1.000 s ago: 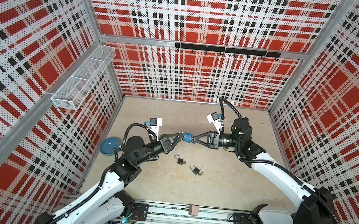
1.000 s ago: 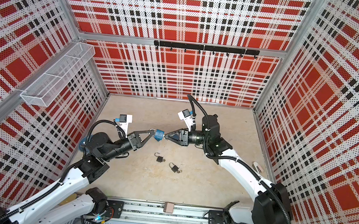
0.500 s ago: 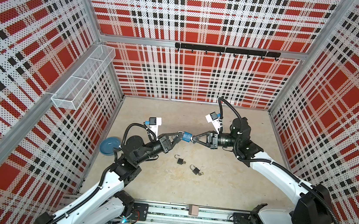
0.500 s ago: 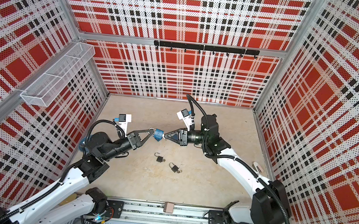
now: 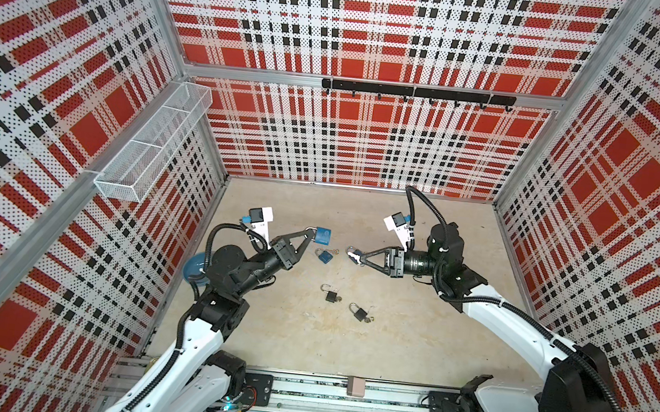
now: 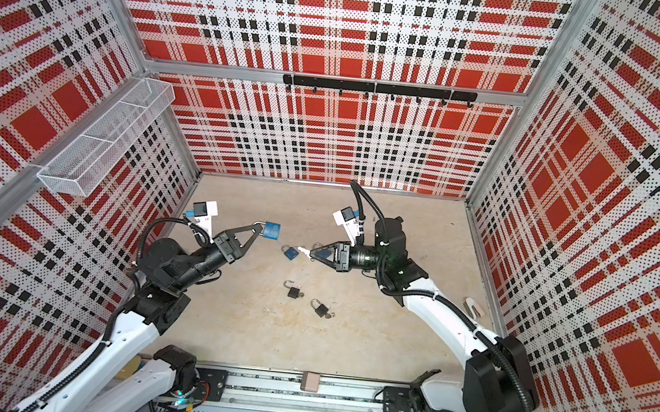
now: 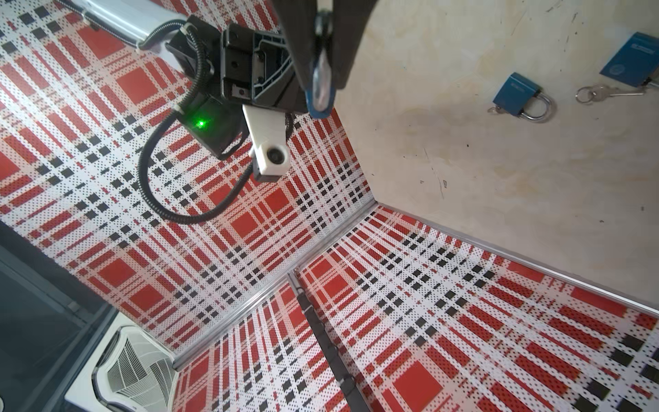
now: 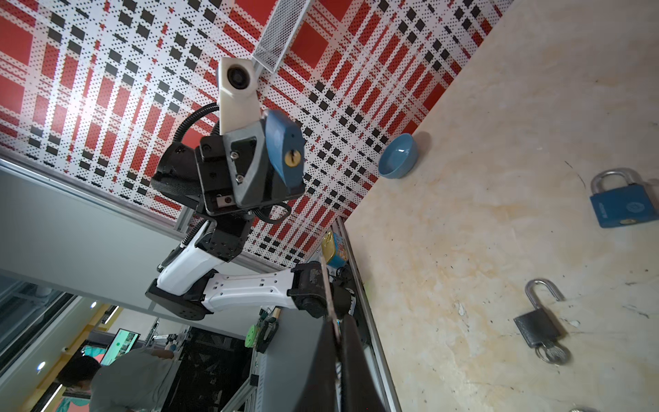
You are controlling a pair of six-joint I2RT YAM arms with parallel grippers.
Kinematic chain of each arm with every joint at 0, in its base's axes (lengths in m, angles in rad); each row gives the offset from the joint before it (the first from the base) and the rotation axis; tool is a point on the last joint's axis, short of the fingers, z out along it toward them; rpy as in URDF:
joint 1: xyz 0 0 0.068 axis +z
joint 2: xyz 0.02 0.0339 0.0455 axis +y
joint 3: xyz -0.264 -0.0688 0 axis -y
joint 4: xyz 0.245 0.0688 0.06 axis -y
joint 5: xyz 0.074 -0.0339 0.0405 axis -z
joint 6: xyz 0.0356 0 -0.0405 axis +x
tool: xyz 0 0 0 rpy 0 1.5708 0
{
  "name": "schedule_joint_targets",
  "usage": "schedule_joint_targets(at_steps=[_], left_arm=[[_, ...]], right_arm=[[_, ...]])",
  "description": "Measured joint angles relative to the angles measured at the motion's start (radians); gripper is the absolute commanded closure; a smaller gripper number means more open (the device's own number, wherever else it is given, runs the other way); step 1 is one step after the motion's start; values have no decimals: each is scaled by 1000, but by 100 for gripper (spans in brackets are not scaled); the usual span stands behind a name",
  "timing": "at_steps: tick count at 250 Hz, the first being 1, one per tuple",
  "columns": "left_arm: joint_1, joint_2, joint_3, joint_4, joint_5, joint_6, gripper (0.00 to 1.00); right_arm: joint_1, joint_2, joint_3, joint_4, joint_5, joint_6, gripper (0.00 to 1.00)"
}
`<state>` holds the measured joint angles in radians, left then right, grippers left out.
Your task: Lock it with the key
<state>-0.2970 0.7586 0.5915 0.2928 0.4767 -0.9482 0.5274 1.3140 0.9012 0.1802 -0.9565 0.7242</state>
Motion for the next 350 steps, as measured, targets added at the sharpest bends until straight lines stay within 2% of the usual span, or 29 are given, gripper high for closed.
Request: schedule_joint_targets(at_steps=[31,62,98,136,180,259,350], left_arm=[[15,10,0,2,19,-2,100],[-4,78,0,6,38,6,100],[-117,216,12,-33,16,63,100],[-246,418,122,-127,-26,155,100],[-311,674,286,-156,-39,218,100],[-357,1111,607,-243,-25,251,100],[-407,1368,923,-453,-49,328,100]], right_arm=[[-32,-40,-24,-56,35,-23,100],[-93,-100,-59,-109,92,-42,100],[-179,-179,-87,-213,183,-84,100],[-290,-270,-118,-298,247,-108,100],[-417,-319,-146,-354,270,-111,100],[-430,-318,-161,-385,271,-132,100],[-430,-288,-154,-425,274,-186,100]])
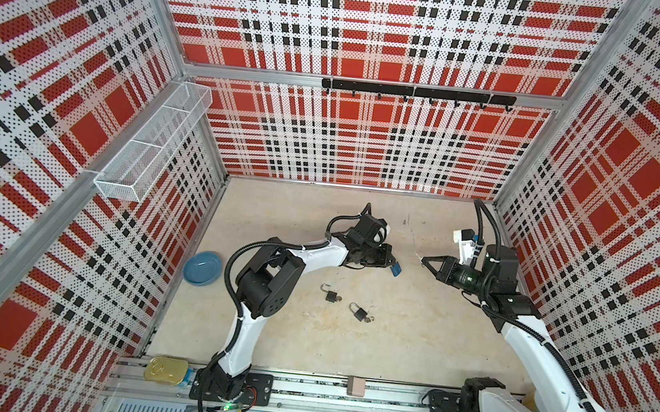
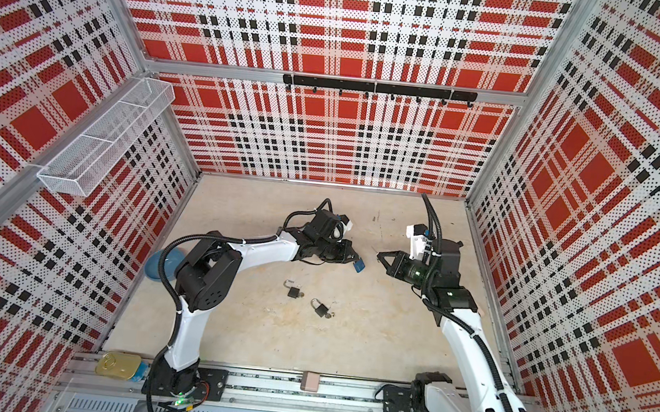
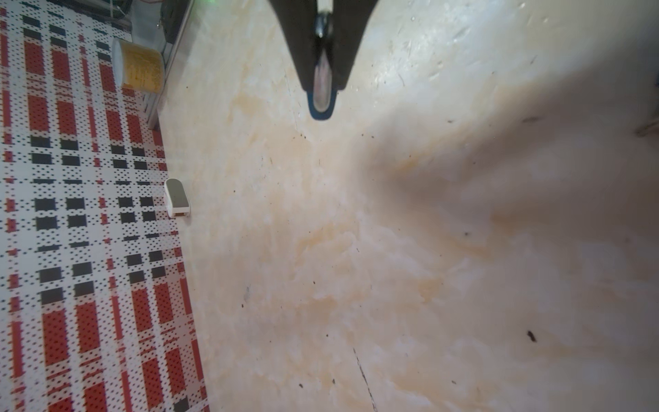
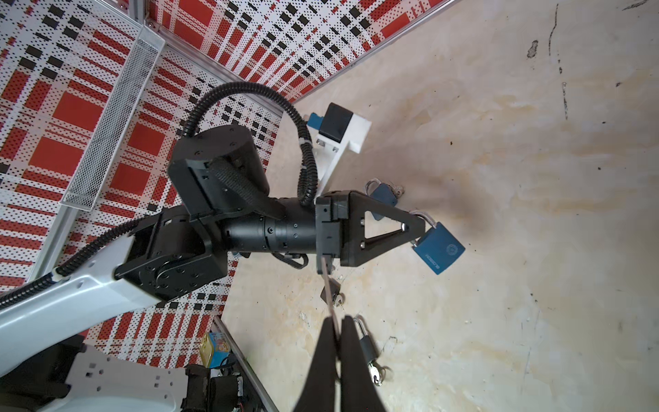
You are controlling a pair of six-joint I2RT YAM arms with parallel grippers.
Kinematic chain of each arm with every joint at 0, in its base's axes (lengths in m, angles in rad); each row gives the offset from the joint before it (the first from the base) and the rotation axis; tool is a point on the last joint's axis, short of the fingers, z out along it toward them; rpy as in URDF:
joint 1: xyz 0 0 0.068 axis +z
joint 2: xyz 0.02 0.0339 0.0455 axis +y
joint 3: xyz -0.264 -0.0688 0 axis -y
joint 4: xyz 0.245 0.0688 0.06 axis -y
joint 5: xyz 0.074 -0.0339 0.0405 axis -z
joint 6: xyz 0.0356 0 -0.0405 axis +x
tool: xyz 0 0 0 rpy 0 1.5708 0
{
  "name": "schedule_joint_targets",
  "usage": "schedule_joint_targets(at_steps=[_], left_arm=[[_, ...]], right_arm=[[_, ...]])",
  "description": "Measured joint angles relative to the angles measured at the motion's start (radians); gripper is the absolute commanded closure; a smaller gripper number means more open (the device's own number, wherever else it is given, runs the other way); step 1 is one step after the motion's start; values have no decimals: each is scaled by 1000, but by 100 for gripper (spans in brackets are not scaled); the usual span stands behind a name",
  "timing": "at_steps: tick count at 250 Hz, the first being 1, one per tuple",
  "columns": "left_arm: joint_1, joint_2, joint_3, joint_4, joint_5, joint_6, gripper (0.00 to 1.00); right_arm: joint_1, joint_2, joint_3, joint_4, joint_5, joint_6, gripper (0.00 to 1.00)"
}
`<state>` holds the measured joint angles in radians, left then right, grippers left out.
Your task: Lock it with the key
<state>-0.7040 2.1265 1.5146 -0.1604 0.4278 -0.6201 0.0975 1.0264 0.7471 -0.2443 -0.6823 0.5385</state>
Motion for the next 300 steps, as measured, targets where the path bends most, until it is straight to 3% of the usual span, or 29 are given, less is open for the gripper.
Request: schedule_joint_targets(at_steps=[113,145,181,233,300], left_arm=[[-4,106,127,-127,-16,39,100],[-4,106,132,-145,-25,54,81],[-4,106,144,-176,-43,72,71],[-4,106,164,-196,-72,92,64],[4,106,164,-224,-129,98,63]], right_arm=[[0,23,23,-3,0,-24,100],[0,27,25,-3,0,-27,100],[0,39,25,-3,5,-27,100],[0,40,25,-4,11,-27,100],[0,40,23,-10,51,-40,100]])
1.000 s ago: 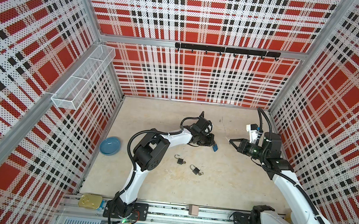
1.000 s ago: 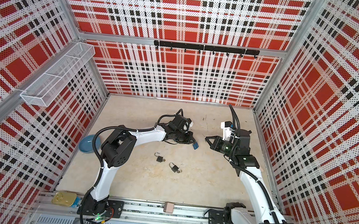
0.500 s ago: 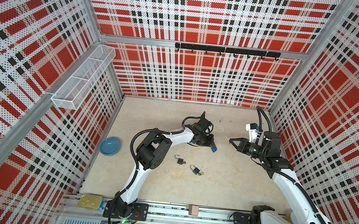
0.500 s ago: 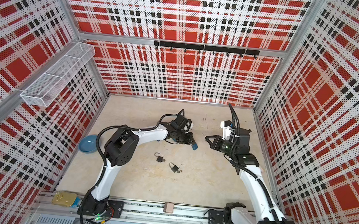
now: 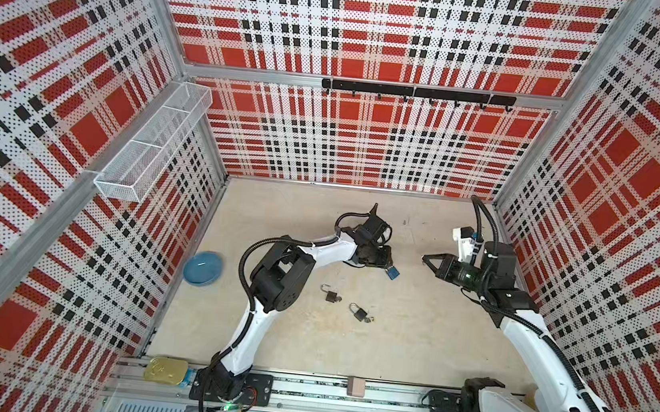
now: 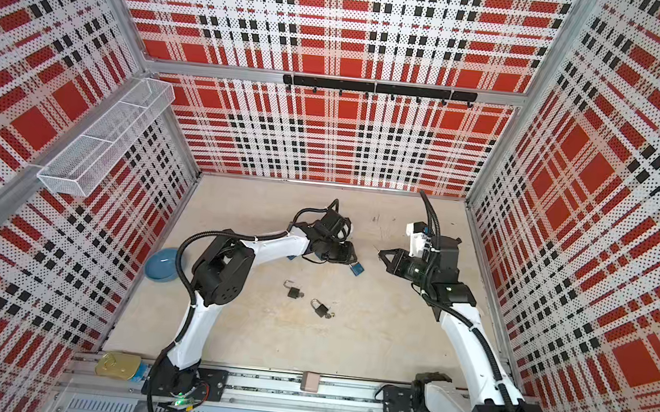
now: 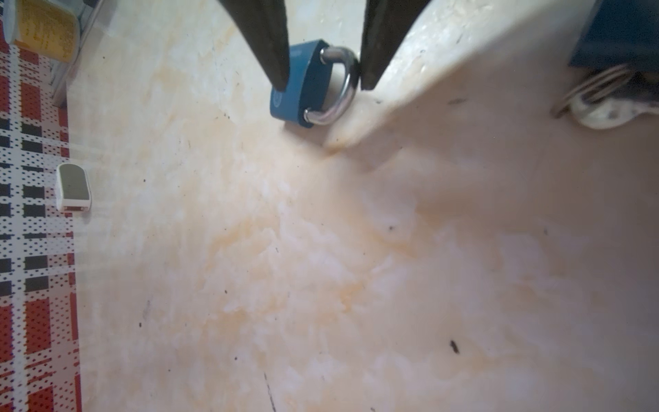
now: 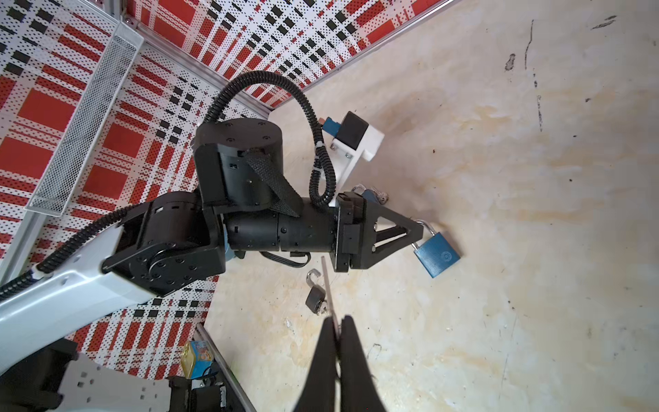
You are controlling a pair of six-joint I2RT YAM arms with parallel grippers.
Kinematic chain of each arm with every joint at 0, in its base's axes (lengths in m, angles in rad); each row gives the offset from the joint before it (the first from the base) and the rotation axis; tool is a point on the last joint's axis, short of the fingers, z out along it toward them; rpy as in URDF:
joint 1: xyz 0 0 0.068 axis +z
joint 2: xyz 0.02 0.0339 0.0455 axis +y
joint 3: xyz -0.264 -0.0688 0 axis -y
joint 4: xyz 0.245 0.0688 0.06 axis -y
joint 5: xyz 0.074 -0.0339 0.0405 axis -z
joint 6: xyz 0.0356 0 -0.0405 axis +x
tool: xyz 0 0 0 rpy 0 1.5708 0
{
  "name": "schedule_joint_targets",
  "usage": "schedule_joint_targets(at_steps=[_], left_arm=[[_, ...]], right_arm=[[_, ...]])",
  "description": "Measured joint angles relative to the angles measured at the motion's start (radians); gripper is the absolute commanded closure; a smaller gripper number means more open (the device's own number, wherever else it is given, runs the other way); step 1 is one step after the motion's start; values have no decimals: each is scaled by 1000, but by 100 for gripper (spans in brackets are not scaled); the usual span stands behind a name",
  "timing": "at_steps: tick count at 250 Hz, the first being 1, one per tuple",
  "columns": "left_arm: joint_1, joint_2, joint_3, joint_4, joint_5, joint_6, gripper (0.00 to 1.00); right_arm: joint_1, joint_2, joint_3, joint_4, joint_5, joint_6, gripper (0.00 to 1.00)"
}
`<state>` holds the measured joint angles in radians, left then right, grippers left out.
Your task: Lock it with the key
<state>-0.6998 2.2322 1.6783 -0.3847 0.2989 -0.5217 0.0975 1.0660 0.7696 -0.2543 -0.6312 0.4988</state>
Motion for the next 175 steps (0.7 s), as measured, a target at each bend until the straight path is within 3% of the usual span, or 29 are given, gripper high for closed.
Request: schedule_joint_targets(at_steps=[82,175], left_arm=[[40,-154,-104,25,-47,-2,63],[53,-585,-473,179,-123,-53,61]], right_arm=[[12,17,-47,3,86,-25,100],[98,235,-47,102,186,-81,100]])
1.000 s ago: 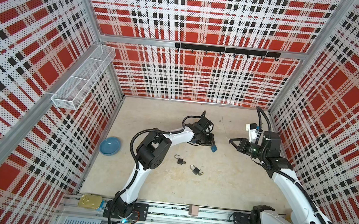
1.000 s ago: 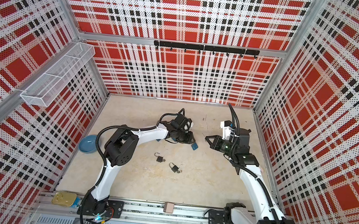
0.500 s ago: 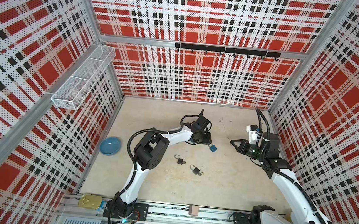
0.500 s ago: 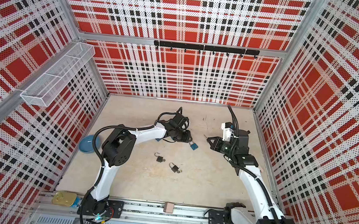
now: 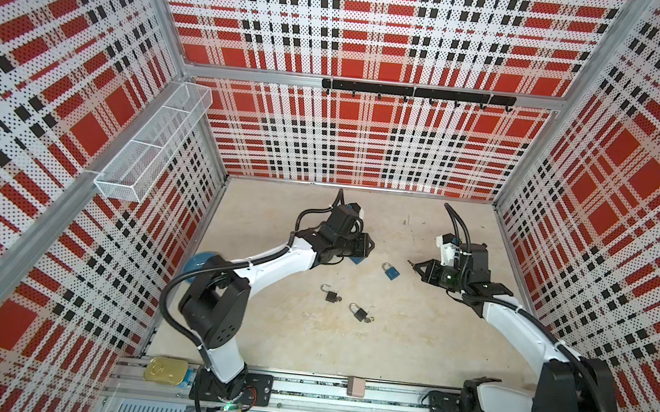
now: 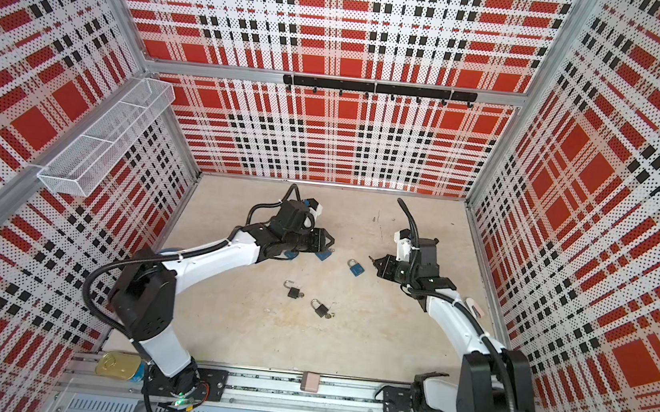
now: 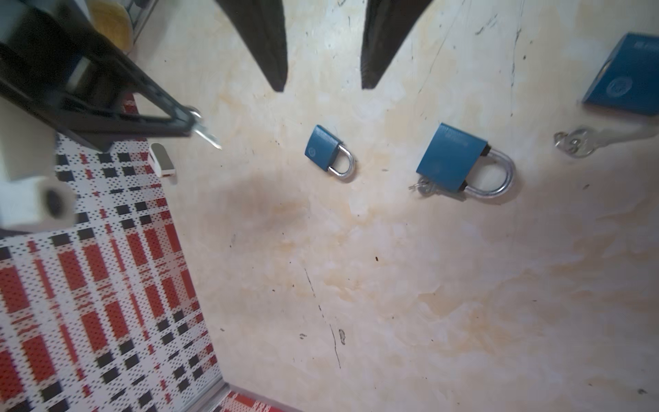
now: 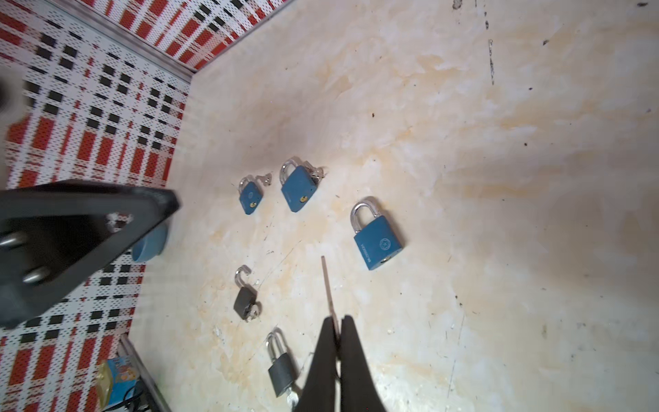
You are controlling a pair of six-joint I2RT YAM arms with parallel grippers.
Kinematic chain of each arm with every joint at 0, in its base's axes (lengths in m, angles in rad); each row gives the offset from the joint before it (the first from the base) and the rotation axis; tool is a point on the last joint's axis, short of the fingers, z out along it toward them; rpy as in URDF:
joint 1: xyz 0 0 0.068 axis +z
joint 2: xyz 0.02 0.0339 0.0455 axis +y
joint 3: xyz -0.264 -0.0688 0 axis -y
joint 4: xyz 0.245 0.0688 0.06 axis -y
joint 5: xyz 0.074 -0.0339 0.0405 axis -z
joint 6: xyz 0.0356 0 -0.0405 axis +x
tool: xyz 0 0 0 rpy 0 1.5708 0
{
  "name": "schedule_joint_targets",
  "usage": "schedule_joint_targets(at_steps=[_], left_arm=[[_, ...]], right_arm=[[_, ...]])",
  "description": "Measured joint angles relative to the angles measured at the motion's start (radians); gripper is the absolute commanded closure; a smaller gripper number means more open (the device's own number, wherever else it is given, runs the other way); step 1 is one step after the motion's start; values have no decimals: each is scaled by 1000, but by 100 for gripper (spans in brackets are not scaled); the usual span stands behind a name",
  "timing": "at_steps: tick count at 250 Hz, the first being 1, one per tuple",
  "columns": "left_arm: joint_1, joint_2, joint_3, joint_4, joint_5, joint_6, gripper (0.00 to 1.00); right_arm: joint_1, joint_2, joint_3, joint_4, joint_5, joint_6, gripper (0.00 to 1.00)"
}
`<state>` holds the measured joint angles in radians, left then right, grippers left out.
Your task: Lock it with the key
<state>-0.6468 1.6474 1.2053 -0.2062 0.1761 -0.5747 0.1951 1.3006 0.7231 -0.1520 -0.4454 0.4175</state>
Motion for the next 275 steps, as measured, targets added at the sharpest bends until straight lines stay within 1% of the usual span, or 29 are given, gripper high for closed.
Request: schedule_joint_targets(at_steps=[50,69,117,147,205,275], left_arm=[[-2,-235,-179,36,-72,-4,57],[-2,-320,-232,42,-99,-3,54],[6,-465,-315,58,-136,-5,52],[14,-495,-341,64,-140,-10,52],[27,-497,-371,63,-140,-24,52],[35,-498,-372,64,-140,-26,52]], right_arm=[[31,133,13,59,53,-24,100],[42,189,25,81,66,-30,100],[53,290,44,135,84,-30,100],[53,333,61,166,90,-27,100],[55,395,98,203,92,-23,100],[63,428,103,217,93,-20,100]])
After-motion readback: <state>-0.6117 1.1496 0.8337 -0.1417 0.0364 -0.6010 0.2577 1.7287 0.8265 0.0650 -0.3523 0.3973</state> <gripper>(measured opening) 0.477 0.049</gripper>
